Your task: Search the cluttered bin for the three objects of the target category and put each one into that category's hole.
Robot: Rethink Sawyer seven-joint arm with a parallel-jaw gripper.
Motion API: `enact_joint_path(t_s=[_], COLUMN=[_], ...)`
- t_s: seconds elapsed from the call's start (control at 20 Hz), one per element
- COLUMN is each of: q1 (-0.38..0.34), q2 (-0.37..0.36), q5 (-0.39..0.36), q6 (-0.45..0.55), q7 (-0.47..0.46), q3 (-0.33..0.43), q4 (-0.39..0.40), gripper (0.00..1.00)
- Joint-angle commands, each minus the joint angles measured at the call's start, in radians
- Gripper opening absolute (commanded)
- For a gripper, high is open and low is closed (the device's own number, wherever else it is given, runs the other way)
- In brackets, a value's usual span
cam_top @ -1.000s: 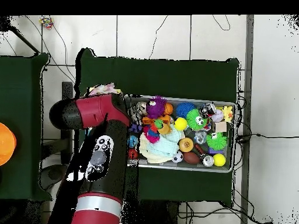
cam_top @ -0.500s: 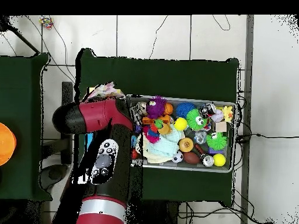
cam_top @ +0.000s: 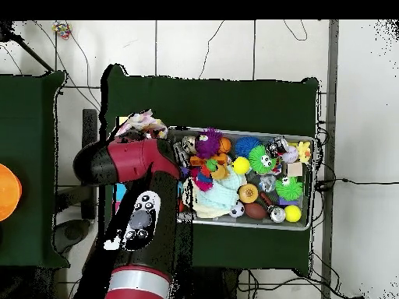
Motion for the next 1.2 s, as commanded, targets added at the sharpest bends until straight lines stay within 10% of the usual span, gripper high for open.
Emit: enact_joint_path(t_s=[0.05,0.3,0.5,1.2], q1=[-0.036,-0.015,-0.097,-0.012], q2=[0.182,0.18,0.275,0.218], q5=[-0.08,-0.073,-0.05,0.0], q6=[0.008,0.012,-0.217,-0.143], q7=[0.01,0.038,0.107,0.171], q3=[0.205,0.188,0.269,0.172], q4=[0.268,0.276,0.301,0.276], gripper=[1.0,1.0,1.0,1.0])
